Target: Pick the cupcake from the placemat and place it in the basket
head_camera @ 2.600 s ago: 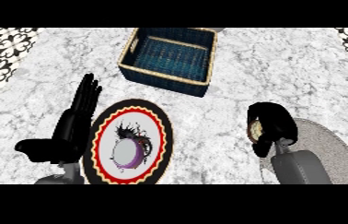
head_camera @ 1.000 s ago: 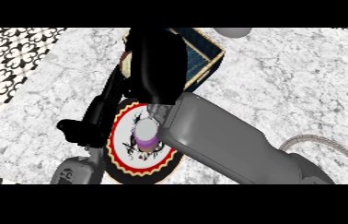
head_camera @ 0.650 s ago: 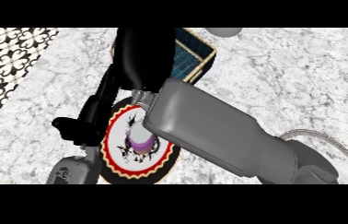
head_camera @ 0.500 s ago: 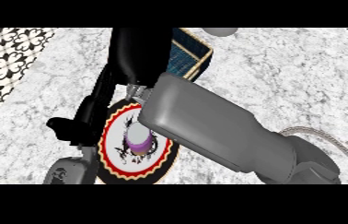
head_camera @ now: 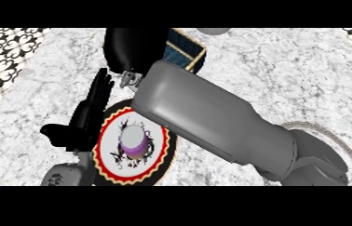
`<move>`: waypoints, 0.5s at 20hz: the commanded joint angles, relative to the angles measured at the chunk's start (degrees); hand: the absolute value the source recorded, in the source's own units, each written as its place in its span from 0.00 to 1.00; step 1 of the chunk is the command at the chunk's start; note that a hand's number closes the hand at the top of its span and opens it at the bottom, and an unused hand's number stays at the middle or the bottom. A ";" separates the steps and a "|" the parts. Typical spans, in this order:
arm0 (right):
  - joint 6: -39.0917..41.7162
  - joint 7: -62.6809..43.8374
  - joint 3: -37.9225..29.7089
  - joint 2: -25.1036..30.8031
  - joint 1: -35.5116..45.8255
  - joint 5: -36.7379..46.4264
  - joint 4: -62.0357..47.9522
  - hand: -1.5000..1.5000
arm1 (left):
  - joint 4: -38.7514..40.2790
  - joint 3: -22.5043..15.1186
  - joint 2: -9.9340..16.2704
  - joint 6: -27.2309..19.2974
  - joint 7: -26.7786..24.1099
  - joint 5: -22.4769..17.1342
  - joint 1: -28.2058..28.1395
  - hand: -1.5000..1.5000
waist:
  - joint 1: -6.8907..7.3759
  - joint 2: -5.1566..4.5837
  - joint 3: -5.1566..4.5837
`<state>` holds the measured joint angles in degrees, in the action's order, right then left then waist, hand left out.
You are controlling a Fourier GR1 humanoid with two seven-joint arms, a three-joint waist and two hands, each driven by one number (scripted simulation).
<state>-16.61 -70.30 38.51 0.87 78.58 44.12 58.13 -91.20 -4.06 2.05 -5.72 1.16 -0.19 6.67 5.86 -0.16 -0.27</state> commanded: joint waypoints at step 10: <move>-6.31 -7.47 3.64 -0.82 -1.07 -5.27 -9.99 1.00 | -0.52 1.28 0.45 0.00 -2.07 -0.41 -2.88 0.50 | -2.11 -0.33 0.11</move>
<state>-19.85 -68.30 41.17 0.78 77.85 40.70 51.07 -92.29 -2.67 2.58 -5.83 0.49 -0.90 4.79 4.15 -0.31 -0.18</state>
